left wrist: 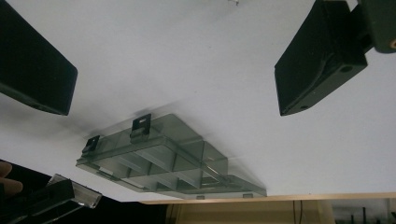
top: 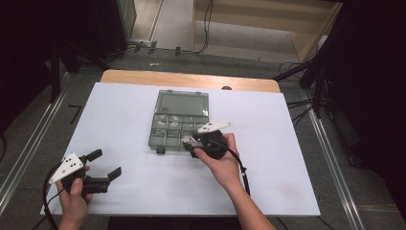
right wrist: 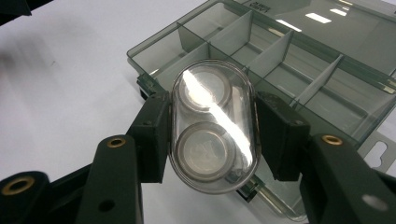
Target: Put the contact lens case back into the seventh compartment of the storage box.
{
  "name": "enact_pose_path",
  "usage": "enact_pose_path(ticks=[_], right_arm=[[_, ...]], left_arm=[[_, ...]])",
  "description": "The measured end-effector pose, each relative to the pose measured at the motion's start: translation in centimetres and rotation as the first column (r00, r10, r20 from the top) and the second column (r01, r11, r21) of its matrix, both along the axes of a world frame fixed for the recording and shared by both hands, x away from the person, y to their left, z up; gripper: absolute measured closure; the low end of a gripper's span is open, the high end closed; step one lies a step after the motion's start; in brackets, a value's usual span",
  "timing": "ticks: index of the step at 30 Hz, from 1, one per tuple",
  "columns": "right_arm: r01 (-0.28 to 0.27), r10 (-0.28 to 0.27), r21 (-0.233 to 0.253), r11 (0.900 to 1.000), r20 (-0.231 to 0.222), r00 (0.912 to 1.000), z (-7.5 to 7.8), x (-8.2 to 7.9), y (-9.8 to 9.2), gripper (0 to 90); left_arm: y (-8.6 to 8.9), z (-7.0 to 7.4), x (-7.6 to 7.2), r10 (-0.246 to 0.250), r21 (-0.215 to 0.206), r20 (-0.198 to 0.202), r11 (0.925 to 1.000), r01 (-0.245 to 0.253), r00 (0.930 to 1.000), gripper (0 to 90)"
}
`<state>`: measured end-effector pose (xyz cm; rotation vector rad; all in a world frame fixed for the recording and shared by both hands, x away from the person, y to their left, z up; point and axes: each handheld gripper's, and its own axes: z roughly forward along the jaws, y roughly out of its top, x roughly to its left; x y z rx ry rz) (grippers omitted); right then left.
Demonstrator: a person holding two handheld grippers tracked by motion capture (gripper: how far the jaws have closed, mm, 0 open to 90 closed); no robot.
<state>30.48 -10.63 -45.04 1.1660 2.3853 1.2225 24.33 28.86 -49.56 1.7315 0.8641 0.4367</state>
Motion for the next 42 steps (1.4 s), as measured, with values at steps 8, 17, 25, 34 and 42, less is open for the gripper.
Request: enact_pose_path(ticks=[8, 17, 25, 34, 42], right_arm=[[0.021, -0.021, 0.02, 1.0, -0.003, 0.9998, 0.1, 0.5, 0.0, 46.5], [0.042, -0.042, 0.011, 0.999, -0.003, 0.9991, -0.1, 1.1, 0.5, 46.5], [0.059, -0.058, 0.023, 0.998, -0.021, 0.9981, -0.6, 1.9, 0.9, 46.5], [0.084, -0.083, 0.027, 0.996, -0.038, 0.9958, -1.2, 2.5, 1.3, 46.5], [0.099, -0.097, 0.027, 0.995, -0.06, 0.9935, -1.8, 3.1, 1.5, 46.5]], left_arm=[[0.0, 0.0, 0.0, 0.0, -0.001, -0.001, 1.0, 0.0, 1.0, 0.0], [0.0, 0.0, 0.0, 0.0, 0.0, 0.0, 1.0, 0.0, 1.0, 0.0], [0.0, 0.0, 0.0, -0.001, 0.0, -0.001, 1.0, 0.001, 1.0, 0.0], [0.0, 0.0, 0.0, 0.0, -0.003, -0.001, 1.0, 0.0, 1.0, 0.0], [0.0, 0.0, 0.0, -0.001, -0.003, -0.001, 1.0, 0.001, 1.0, 0.0]])
